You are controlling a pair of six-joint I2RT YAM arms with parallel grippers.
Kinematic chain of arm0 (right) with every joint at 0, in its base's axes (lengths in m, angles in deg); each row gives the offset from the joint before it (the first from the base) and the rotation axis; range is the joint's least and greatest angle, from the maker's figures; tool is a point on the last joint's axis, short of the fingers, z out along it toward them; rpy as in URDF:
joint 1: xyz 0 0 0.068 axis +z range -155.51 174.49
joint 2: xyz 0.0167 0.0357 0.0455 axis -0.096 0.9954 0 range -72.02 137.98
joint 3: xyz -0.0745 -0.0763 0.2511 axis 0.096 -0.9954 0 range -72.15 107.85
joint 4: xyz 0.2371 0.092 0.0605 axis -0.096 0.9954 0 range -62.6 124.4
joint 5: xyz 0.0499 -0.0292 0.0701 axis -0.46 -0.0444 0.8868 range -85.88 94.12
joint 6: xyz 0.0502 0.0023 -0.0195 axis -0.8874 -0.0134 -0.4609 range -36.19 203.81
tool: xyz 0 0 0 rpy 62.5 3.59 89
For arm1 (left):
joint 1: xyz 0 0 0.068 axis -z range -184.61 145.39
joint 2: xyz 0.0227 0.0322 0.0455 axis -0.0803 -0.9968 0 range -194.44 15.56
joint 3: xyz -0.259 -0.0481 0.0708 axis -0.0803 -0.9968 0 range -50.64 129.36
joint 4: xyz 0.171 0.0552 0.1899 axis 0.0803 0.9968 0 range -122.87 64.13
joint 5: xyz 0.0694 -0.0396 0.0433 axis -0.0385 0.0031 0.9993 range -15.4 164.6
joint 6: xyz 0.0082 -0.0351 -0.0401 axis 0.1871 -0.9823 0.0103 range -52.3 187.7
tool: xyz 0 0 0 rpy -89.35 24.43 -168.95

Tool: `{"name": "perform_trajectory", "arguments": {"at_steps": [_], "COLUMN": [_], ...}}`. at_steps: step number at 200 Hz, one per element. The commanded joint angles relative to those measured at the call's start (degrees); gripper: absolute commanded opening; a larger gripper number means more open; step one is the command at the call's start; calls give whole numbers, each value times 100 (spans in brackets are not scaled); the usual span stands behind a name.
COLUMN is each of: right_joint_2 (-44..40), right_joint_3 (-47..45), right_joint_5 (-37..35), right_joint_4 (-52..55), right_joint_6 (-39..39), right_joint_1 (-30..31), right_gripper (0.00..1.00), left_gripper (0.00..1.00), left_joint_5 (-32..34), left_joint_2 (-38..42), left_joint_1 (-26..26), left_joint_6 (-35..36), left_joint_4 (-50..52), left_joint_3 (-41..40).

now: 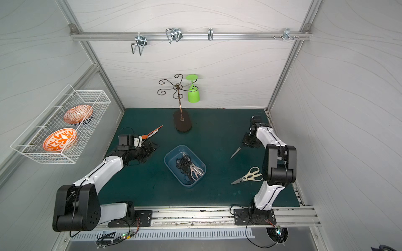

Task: Put the scissors into the storage box
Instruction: Pick up the scissors from the center of the board, then place the scissors in the storage box.

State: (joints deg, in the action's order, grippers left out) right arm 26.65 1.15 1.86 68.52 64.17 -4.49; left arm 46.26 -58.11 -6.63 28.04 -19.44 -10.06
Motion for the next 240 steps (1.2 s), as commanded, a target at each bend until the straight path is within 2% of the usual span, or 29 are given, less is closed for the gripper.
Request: {"name": "perform_trajectory", "arguments": {"at_steps": [1,22,55,87,121,186,240], "right_joint_2": [-425,-720,-808,-665,-249,464,1060], "right_joint_3": [159,259,661,955,1330,1405,1529], "right_joint_5": [148,312,413,655,256,22,-131], "right_joint_4": [444,589,874,652,510,157,-28], "right_joint_6": [79,67,73,-165,-2,772,932], "right_joint_1": [261,744,1933,3153,4226,5053,5250], "right_gripper": [0,0,0,0,0,0,0], "left_gripper": [87,87,87,87,87,87,87], "left_joint_5": [-67,-80,-67,25,131,162,166], "left_joint_2": [20,25,73,130,141,176,167], "left_joint_1": [20,18,18,20,0,-13,-16], "left_joint_6": [-6,-2,11,46,79,94,99], "left_joint_4": [-123,-113,-68,9,131,153,134], "left_joint_3": [47,74,76,82,103,112,100]}}
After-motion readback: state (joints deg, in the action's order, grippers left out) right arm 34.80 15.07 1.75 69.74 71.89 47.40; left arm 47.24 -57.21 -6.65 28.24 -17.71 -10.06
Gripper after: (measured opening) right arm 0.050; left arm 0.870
